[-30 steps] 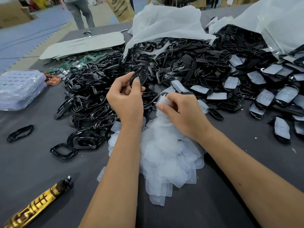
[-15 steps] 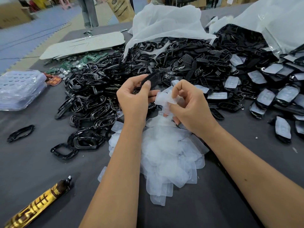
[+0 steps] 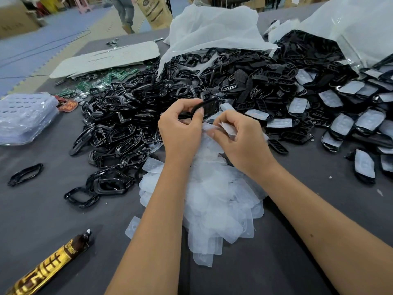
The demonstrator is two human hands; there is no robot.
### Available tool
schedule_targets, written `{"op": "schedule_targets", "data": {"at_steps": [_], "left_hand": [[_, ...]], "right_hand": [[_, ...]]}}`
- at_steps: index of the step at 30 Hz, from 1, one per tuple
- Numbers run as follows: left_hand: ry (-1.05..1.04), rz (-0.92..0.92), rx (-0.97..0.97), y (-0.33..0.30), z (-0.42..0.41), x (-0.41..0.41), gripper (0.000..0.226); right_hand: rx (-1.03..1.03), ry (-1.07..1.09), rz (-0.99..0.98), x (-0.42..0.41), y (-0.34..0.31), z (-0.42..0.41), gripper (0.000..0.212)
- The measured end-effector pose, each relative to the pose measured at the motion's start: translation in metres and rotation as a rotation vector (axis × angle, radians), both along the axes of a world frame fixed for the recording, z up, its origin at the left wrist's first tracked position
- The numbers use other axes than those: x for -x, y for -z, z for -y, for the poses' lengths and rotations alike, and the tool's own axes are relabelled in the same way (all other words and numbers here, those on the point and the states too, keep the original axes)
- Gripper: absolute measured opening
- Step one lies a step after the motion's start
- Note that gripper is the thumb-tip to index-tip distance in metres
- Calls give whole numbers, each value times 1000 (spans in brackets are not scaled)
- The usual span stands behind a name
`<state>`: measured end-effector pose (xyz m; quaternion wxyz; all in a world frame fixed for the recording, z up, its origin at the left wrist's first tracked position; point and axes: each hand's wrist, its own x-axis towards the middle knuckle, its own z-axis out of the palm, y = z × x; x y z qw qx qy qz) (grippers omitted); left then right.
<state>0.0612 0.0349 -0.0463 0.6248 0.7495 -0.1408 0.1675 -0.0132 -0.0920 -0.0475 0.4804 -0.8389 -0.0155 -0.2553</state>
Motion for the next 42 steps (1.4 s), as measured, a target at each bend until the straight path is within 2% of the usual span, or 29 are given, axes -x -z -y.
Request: {"op": "schedule_targets", "data": {"at_steps": [5,13,16,19,22,24,28,32,36,42], "left_hand": [[2,-19,-11,1,0,-1,17],[-33,-80,37,2,-2,-2,15],[-73,-71,82,1,-3,-2,16],[-129,-45,139,1,-4,-4,17],[-133,-40,194,2,-6,-4,16],[-99,-47,203,3,-6,-4,15],[-50,-81,216,4,-3,-7,15],[-33,-99,240,6,-4,-8,14],[9,-103,260,5,-4,-7,15],[181,-147,248,4,-2,-4,17]], "right_hand": [[0,-44,16,2,-3,-2,21],[-403,-101,74,6,-2,4,17],[-292,-36,122,2,-2,3,12],[-123,4,110,2,-4,-1,17],[3,-71,7,5,-7,-3,41],[-5,-127,-11,6,-7,-5,43],[-19,-65,70,3,-5,-3,27],[-34,3,92,1,-2,0,33],[-135,42,137,1,0,2,10],[-233,103,176,-1,2,6,14]]}}
